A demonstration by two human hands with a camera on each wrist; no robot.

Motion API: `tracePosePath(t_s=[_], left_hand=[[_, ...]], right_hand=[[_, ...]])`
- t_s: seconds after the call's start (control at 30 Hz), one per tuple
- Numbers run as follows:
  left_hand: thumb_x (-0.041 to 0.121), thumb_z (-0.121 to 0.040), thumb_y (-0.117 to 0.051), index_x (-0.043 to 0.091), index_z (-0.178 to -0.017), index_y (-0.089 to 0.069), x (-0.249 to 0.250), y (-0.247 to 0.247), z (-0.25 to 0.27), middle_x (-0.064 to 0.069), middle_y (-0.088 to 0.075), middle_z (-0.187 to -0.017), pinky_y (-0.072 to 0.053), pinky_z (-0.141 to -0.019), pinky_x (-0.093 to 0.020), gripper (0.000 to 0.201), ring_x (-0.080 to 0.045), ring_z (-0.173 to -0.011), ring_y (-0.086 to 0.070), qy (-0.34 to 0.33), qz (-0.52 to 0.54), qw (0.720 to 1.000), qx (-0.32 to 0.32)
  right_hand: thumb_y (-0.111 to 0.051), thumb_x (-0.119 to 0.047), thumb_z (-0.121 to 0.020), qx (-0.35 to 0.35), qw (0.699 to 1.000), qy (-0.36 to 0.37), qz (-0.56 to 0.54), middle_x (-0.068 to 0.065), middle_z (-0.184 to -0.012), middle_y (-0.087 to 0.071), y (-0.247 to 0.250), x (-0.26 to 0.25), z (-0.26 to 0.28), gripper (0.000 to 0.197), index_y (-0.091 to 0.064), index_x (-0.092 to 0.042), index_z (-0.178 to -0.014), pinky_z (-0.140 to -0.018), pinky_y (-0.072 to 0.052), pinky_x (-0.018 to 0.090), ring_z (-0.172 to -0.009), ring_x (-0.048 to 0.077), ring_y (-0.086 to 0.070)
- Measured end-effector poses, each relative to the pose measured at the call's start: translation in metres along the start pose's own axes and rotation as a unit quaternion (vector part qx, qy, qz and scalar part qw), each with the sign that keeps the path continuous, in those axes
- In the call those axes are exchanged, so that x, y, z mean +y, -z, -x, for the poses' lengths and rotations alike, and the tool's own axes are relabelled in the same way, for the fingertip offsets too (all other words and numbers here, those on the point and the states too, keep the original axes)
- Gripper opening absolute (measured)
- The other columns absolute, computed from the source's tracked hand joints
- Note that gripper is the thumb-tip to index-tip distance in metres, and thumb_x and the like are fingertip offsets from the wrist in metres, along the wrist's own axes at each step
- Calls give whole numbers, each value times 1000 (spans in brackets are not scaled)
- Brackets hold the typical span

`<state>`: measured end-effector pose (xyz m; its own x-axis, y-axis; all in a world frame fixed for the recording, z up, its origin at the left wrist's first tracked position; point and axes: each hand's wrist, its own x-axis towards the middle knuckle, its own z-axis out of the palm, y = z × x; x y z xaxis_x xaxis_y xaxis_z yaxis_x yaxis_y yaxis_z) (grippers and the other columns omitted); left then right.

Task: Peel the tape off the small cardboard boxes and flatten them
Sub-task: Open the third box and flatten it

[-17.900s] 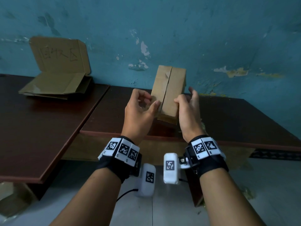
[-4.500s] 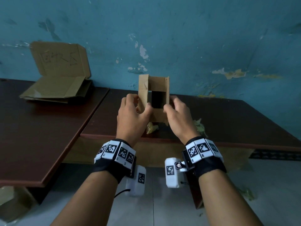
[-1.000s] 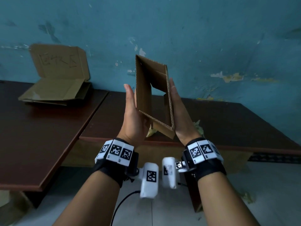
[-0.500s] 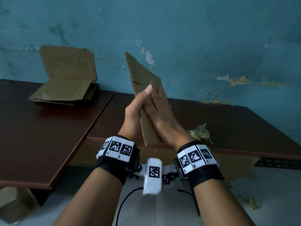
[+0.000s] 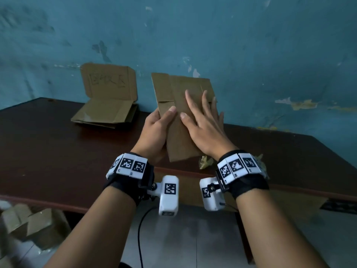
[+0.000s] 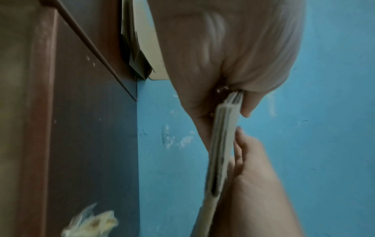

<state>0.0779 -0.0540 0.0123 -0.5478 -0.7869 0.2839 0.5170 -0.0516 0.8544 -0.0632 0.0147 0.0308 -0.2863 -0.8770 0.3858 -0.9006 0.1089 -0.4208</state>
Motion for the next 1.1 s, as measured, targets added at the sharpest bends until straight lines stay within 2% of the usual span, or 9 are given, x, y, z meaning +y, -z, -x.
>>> tracePosePath(t_s=[0.1,0.27,0.37,0.43,0.53,0.67,0.87,1.03,1.1], left_hand=[[17,-112,-53,1,-140,-63,14,23,-8,-20,-73,-131,-61,-100,-48,34,-35,-120,-72,-4,-28,1000,12],[22,-107,-64,4,-129,-69,48,63,-19,-10,-81,-108,-64,-77,-35,28,-20,-94,-79,-31,-79,993,82],[23,-105,-68,4,-127,-71,69,86,-27,-3,-81,-97,-63,-68,-26,29,-11,-81,-79,-42,-116,984,125],[23,-103,-71,3,-121,-74,82,103,-33,-4,-80,-96,-61,-65,-22,27,-6,-75,-77,-55,-159,974,152],[33,-98,-78,8,-105,-79,94,132,-45,-4,-81,-95,-62,-75,-30,26,-8,-78,-77,-67,-251,947,191],[51,-93,-79,13,-110,-82,107,175,-59,-1,-80,-106,-61,-96,-41,42,-21,-104,-74,-42,-398,886,236],[40,-94,-80,10,-139,-67,121,213,-75,-10,-72,-130,-54,-99,-38,55,-30,-122,-66,1,-509,831,222],[30,-88,-85,16,-152,-49,115,243,-98,-11,-57,-135,-46,-101,-34,75,-30,-122,-58,10,-594,782,186],[32,-91,-83,19,-147,-57,109,260,-109,-18,-51,-145,-44,-110,-39,63,-36,-131,-55,21,-624,759,186]], right_hand=[[-34,-58,-110,-4,1000,-9,5,-2,-175,27,0,-16,-11,63,0,-61,-163,-127,16,63,-158,27,33],[-51,-44,-108,36,989,-83,-113,2,-172,34,-7,-46,-19,80,4,-56,-164,-129,-1,61,-160,37,26],[-60,-42,-105,37,978,-104,-180,10,-177,10,-13,-61,-23,86,0,-52,-166,-117,-31,39,-161,37,-18],[-66,-40,-103,45,977,-88,-191,10,-169,-20,-21,-72,-28,88,-9,-43,-169,-105,-32,26,-146,25,-43],[-74,-35,-99,78,972,-77,-208,8,-150,-39,-40,-89,-40,86,-23,-33,-168,-95,-29,12,-116,7,-43],[-77,-30,-98,89,972,-72,-207,5,-133,-36,-74,-117,-61,74,-40,-32,-162,-82,-36,0,-93,6,-54],[-75,-25,-100,79,969,-106,-211,8,-137,-27,-125,-151,-102,62,-49,-23,-157,-113,-49,33,-113,30,-62],[-67,-25,-103,10,974,-143,-177,18,-154,-15,-154,-162,-139,63,-40,-12,-159,-100,-43,26,-127,37,-54],[-73,-30,-96,-34,978,-133,-157,18,-161,-5,-169,-161,-149,73,-39,-9,-156,-109,-38,28,-142,41,-41]])
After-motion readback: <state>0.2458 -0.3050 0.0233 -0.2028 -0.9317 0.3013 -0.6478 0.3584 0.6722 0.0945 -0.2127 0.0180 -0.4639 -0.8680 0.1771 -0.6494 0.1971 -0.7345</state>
